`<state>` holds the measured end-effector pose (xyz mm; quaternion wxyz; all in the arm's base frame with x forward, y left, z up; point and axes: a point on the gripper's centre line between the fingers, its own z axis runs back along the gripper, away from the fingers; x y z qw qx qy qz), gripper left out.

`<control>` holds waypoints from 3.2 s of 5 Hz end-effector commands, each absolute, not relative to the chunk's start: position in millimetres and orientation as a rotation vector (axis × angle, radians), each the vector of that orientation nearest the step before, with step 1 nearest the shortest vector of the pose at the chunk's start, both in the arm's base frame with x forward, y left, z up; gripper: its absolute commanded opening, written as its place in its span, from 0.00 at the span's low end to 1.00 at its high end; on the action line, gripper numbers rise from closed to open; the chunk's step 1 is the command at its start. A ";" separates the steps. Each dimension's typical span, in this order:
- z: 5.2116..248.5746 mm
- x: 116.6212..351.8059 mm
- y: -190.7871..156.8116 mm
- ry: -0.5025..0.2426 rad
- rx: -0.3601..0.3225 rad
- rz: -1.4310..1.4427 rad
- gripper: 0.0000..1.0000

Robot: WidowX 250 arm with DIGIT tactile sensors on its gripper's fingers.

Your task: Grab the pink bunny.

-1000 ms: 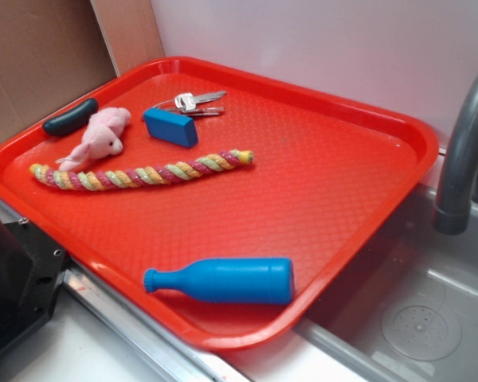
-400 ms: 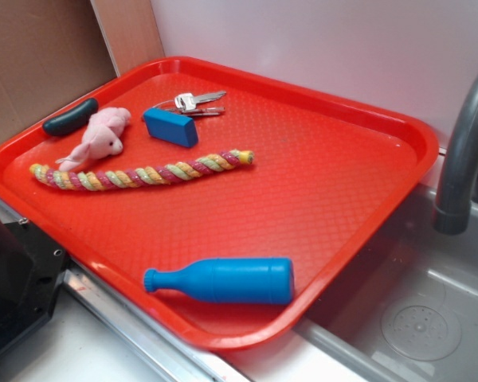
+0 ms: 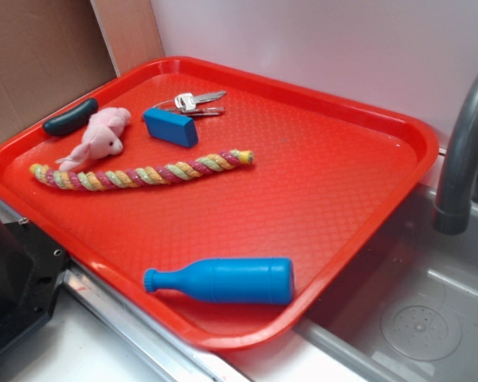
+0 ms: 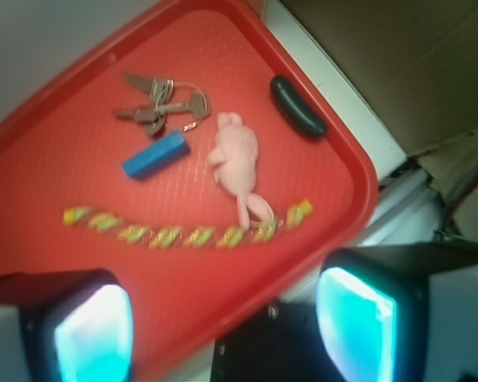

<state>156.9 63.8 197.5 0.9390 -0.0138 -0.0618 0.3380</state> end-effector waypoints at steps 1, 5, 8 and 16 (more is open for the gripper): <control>158.1 173.4 98.4 -0.237 -0.045 0.689 1.00; 35.5 212.0 104.2 -0.117 0.057 0.573 1.00; 23.3 213.5 106.1 -0.110 0.104 0.669 0.00; 214.1 128.4 14.9 -0.186 -0.051 0.484 0.00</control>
